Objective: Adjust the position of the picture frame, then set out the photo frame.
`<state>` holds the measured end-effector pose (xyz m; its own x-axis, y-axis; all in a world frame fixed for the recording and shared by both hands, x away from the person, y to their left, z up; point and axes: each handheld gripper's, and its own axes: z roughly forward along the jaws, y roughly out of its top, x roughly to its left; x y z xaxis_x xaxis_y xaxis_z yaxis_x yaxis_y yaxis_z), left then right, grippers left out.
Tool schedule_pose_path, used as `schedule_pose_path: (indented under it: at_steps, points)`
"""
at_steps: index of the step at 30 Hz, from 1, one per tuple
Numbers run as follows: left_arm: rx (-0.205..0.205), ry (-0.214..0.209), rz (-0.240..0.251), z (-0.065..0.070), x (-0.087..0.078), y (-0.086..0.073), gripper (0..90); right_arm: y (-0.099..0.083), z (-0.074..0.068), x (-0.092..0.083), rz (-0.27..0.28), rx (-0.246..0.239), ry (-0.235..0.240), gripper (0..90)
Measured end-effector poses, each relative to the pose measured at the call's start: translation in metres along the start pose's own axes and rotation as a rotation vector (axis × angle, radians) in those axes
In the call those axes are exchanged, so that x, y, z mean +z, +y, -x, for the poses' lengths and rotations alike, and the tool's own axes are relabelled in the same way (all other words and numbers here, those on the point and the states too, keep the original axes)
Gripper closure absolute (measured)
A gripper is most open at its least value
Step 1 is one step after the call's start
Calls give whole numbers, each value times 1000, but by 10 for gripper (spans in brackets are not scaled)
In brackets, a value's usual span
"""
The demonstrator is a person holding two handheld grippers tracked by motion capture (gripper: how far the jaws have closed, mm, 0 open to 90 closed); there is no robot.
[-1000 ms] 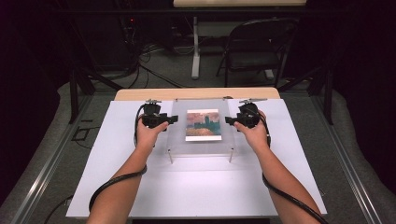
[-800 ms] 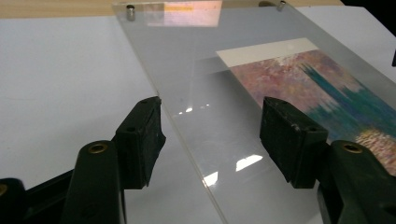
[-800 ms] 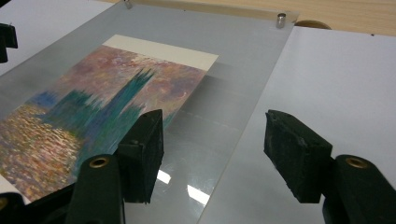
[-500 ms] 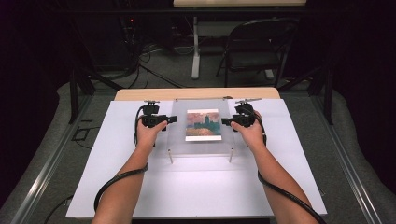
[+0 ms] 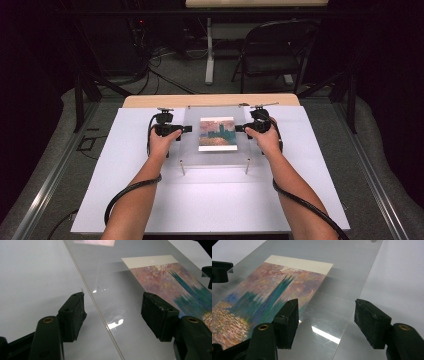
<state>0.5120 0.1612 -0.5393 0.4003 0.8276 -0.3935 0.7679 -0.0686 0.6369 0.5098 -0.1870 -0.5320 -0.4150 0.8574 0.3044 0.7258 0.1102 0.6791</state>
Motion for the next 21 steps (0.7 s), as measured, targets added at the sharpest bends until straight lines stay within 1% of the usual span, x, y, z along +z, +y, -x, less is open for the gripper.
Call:
schedule_pose_path:
  at_steps: [1, 3, 5, 6, 14, 15, 16, 17, 19, 20, 21]
  points:
    - [0, 0, 0, 0, 0, 0, 348, 1, 0, 0, -7, 2, -1, 358]
    - [-7, -4, -15, 1, 2, 3, 344, 2, 1, 1, -17, 12, 0, 354]
    - [-6, -8, -21, 2, 4, 4, 344, 3, 1, 2, -17, 10, 0, 350]
    - [-6, -9, -27, 3, 4, 5, 343, 4, 1, 2, -27, 10, -2, 346]
    - [-30, -10, -29, 2, 9, 7, 329, 8, 2, 6, -24, 19, -8, 342]
    - [-39, -15, -27, 1, 9, 7, 328, 9, 3, 7, -31, 18, -7, 338]
    - [-51, -17, -27, 0, 10, 7, 328, 9, 3, 7, -36, 25, -5, 335]
    - [-54, -20, -32, 0, 10, 7, 327, 9, 4, 8, -31, 33, -1, 334]
    - [-50, -20, -33, 0, 10, 8, 322, 9, 6, 10, -30, 54, 9, 333]
    - [-50, -20, -33, 0, 10, 8, 318, 9, 6, 10, -30, 54, 9, 333]
    - [-50, -23, -36, 0, 11, 8, 316, 10, 7, 10, -37, 64, 10, 332]
